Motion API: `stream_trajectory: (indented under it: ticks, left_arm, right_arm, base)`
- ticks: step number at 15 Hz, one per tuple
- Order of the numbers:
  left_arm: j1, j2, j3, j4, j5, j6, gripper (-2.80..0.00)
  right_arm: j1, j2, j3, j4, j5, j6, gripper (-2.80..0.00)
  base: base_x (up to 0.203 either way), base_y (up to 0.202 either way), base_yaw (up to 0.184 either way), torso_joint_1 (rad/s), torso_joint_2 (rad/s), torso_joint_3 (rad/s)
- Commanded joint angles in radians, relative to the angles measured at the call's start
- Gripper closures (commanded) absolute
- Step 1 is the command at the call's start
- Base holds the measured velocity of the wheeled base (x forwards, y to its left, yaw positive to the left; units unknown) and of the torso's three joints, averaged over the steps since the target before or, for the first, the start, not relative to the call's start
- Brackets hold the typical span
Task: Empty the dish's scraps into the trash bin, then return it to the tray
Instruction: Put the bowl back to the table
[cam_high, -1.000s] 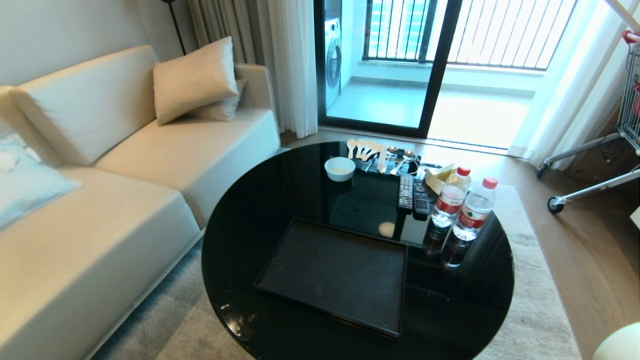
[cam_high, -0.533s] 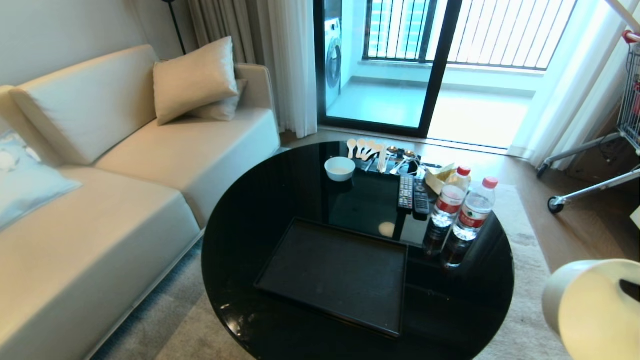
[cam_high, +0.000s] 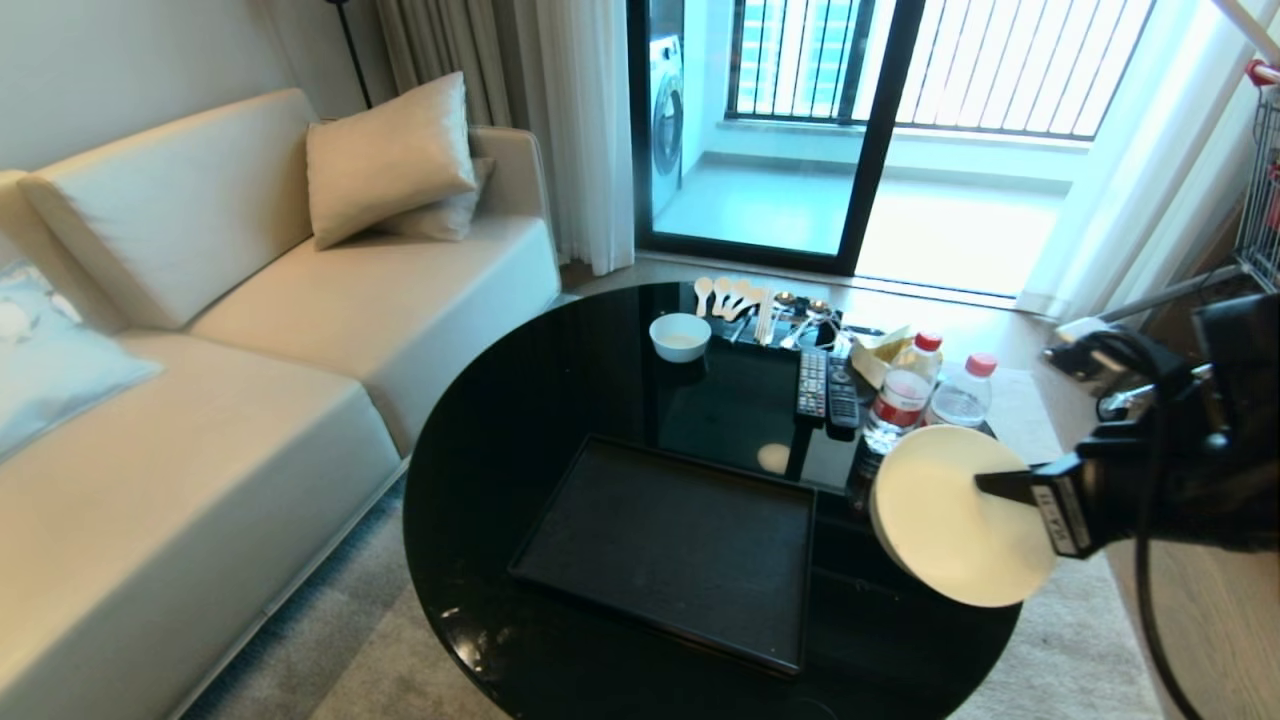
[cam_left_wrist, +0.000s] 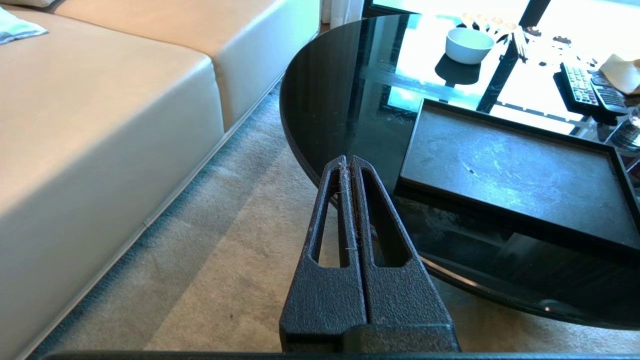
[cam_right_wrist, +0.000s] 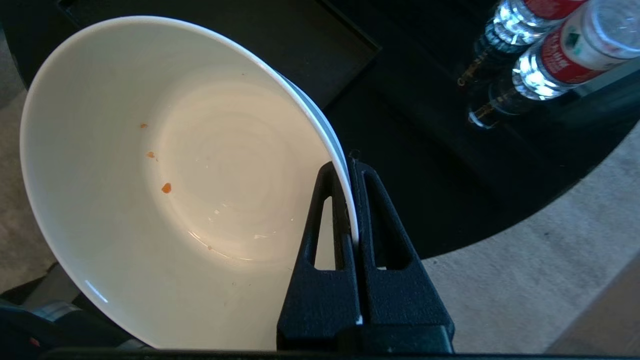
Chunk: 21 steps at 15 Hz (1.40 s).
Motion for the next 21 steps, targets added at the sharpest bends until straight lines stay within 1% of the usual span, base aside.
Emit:
stream_trajectory:
  ticks: [1, 3, 5, 9, 12, 14, 17, 21]
  left_arm:
    - [0.0, 0.0, 0.0, 0.0, 0.001, 0.0, 0.0]
    - [0.0, 0.0, 0.0, 0.0, 0.001, 0.0, 0.0]
    - [0.0, 0.0, 0.0, 0.0, 0.001, -0.001, 0.0]
    - [0.0, 0.0, 0.0, 0.0, 0.001, 0.0, 0.0]
    - [0.0, 0.0, 0.0, 0.0, 0.001, 0.0, 0.0]
    - [0.0, 0.0, 0.0, 0.0, 0.001, 0.0, 0.0]
    - [0.0, 0.0, 0.0, 0.0, 0.001, 0.0, 0.0]
    - [0.0, 0.0, 0.0, 0.0, 0.001, 0.0, 0.0]
  right_arm:
    - [0.104, 0.268, -0.118, 0.0, -0.074, 0.156, 0.0]
    - [0.182, 0.401, -0.207, 0.003, -0.151, 0.316, 0.0]
    - [0.236, 0.528, -0.282, 0.004, -0.207, 0.438, 0.0]
    - [0.275, 0.72, -0.421, 0.001, -0.252, 0.583, 0.0]
    - [0.279, 0.819, -0.497, -0.001, -0.263, 0.626, 0.0]
    - [0.277, 0.851, -0.502, -0.006, -0.272, 0.631, 0.0]
    - [0.274, 0.88, -0.503, -0.008, -0.279, 0.671, 0.0]
    - [0.267, 0.908, -0.501, -0.048, -0.283, 0.695, 0.0]
  base:
    - [0.0, 0.0, 0.0, 0.0, 0.0, 0.0]
    - [0.0, 0.0, 0.0, 0.0, 0.0, 0.0]
    - [0.0, 0.0, 0.0, 0.0, 0.0, 0.0]
    - [0.0, 0.0, 0.0, 0.0, 0.0, 0.0]
    - [0.0, 0.0, 0.0, 0.0, 0.0, 0.0]
    - [0.0, 0.0, 0.0, 0.0, 0.0, 0.0]
    - [0.0, 0.0, 0.0, 0.0, 0.0, 0.0]
    - [0.0, 0.0, 0.0, 0.0, 0.0, 0.0]
